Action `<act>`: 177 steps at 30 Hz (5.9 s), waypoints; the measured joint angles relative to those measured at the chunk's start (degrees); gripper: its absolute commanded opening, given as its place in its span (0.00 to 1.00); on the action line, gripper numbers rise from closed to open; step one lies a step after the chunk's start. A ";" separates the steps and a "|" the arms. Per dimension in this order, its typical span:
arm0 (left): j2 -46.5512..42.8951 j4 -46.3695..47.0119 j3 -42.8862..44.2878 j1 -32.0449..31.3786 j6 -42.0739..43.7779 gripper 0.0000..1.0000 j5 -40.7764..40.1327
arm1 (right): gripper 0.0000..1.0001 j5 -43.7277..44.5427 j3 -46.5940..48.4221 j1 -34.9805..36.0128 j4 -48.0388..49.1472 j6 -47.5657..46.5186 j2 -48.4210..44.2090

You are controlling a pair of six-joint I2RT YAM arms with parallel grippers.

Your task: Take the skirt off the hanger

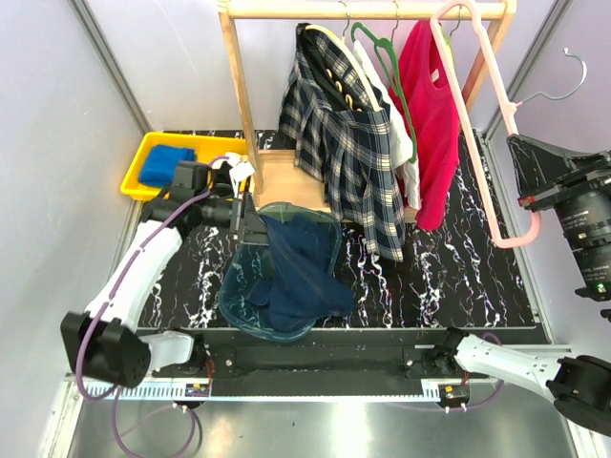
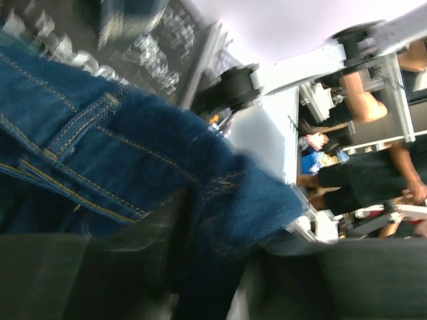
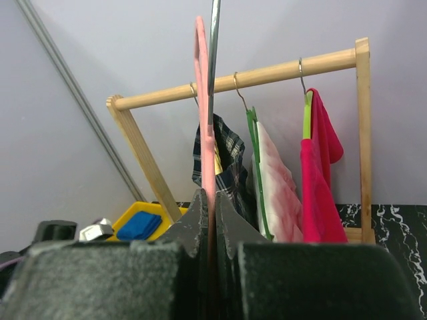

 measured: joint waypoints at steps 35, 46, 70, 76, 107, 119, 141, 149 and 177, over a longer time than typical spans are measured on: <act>-9.29 -16.11 28.02 13.66 19.41 0.99 -38.51 | 0.00 -38.62 -13.70 6.54 7.69 16.98 38.53; -9.31 -14.91 31.56 18.60 12.81 0.99 -29.92 | 0.00 -47.15 -3.17 9.40 17.94 20.98 62.97; -8.52 -19.15 41.40 20.11 6.27 0.99 -22.47 | 0.32 -51.52 29.99 7.87 32.04 33.07 105.33; -8.22 -19.69 41.40 20.15 6.47 0.99 -22.45 | 0.83 -51.39 17.79 7.65 33.83 32.81 101.90; -9.09 -19.43 30.77 20.22 8.81 0.99 -22.29 | 0.91 -1.79 9.57 4.70 18.32 -11.74 36.48; -12.79 -18.86 27.17 20.24 9.51 0.99 -22.08 | 0.90 -0.55 22.67 -3.41 8.46 -16.92 50.34; -13.86 -18.88 25.42 20.26 9.73 0.99 -21.46 | 0.88 -13.14 34.25 -15.74 1.38 -8.39 54.62; -13.86 -18.86 25.40 20.26 10.21 0.99 -21.27 | 0.79 -18.67 34.75 -17.05 1.27 -2.86 59.10; -14.21 -18.08 18.82 20.26 13.99 0.99 -22.10 | 0.00 -25.29 29.73 -18.86 5.38 -3.17 59.19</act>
